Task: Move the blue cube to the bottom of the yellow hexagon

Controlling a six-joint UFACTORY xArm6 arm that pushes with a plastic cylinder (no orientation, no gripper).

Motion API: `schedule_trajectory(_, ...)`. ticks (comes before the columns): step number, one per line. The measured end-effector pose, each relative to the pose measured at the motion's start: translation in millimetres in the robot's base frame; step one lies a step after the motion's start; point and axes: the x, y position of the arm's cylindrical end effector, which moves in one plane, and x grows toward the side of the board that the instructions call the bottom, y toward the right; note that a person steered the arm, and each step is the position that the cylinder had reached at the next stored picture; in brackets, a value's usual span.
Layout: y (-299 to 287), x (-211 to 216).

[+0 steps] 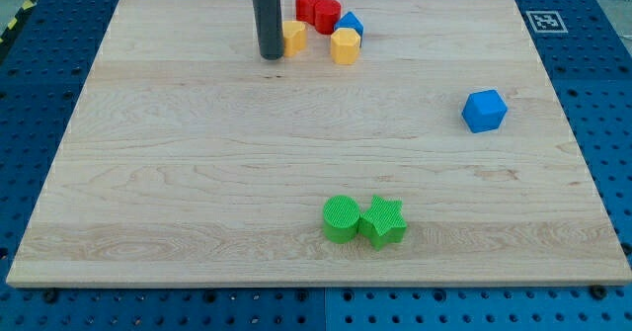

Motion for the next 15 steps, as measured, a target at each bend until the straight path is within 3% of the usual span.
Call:
schedule_trajectory(1,8.6,-15.3)
schedule_trajectory(3,36.5,-4.8)
schedule_trajectory(5,61.3,59.9)
schedule_trajectory(7,143.8,131.6)
schedule_trajectory(8,215.1,171.6)
schedule_trajectory(9,310.5,182.7)
schedule_trajectory(10,367.9,159.1)
schedule_trajectory(12,360.6,138.3)
schedule_trajectory(15,249.9,127.1)
